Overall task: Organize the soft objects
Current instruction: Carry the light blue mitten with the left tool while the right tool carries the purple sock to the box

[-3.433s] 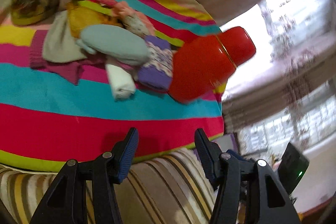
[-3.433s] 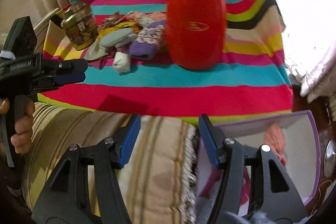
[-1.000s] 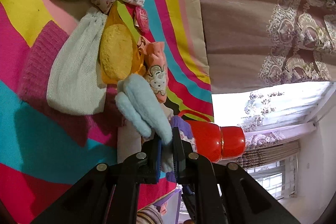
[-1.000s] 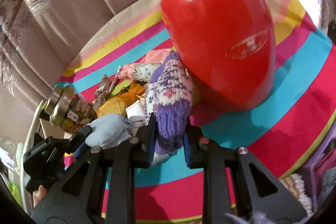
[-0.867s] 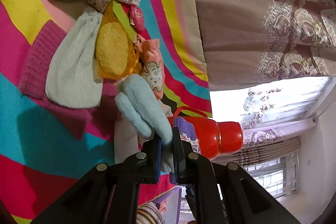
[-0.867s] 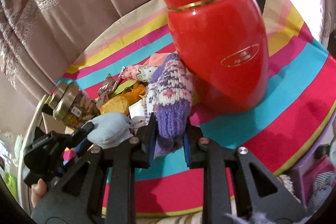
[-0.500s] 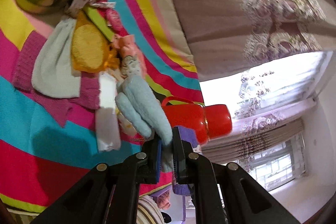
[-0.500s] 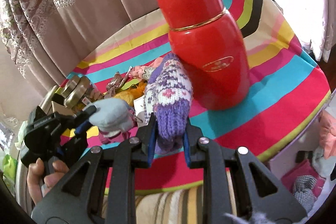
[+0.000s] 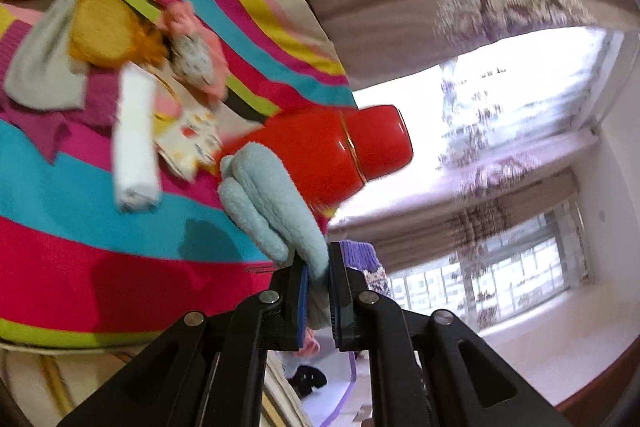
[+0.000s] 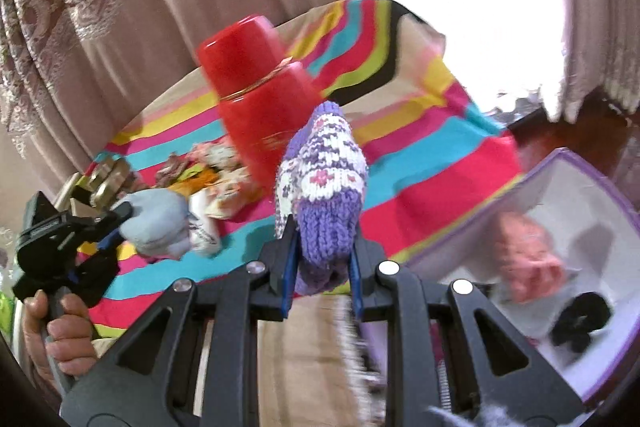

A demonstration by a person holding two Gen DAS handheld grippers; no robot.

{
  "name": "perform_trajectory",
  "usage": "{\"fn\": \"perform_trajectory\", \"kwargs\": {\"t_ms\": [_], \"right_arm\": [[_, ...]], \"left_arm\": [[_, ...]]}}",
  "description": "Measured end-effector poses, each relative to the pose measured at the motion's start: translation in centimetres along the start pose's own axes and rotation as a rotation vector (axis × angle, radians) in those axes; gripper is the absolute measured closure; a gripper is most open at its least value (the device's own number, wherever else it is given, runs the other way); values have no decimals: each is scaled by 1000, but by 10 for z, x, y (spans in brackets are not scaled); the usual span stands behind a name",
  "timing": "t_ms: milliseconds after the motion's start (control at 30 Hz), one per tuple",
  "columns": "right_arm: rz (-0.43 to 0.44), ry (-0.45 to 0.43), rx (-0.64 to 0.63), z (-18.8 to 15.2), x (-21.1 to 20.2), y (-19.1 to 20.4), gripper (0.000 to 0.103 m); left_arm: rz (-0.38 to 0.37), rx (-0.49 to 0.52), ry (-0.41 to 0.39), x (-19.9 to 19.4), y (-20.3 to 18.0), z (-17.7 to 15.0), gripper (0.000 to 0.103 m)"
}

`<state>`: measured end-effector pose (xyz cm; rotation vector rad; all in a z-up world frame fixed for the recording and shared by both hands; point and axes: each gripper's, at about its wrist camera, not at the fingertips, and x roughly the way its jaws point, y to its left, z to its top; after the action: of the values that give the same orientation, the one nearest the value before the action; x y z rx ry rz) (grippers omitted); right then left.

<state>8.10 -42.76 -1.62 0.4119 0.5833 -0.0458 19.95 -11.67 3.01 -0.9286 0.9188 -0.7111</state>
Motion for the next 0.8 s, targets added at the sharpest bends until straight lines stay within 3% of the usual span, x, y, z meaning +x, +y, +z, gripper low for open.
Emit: {"fn": "perform_trajectory", "kwargs": {"t_ms": [300,667,767,800], "right_arm": [[-109,36,54,-12,-23,-66,78],[-129,64,104,-24,-36,-104,78],[-126,63,107,-23,-37,-106,78],[-124,66,108,-23,-37,-107,78]], "left_arm": [[-13,111,166,58,-48,-42,94],[-6,205,359,118,-86,-93,94],[15,226,422,134,-91,-106,87],[45,235,447,139,-88,-109,76]]}}
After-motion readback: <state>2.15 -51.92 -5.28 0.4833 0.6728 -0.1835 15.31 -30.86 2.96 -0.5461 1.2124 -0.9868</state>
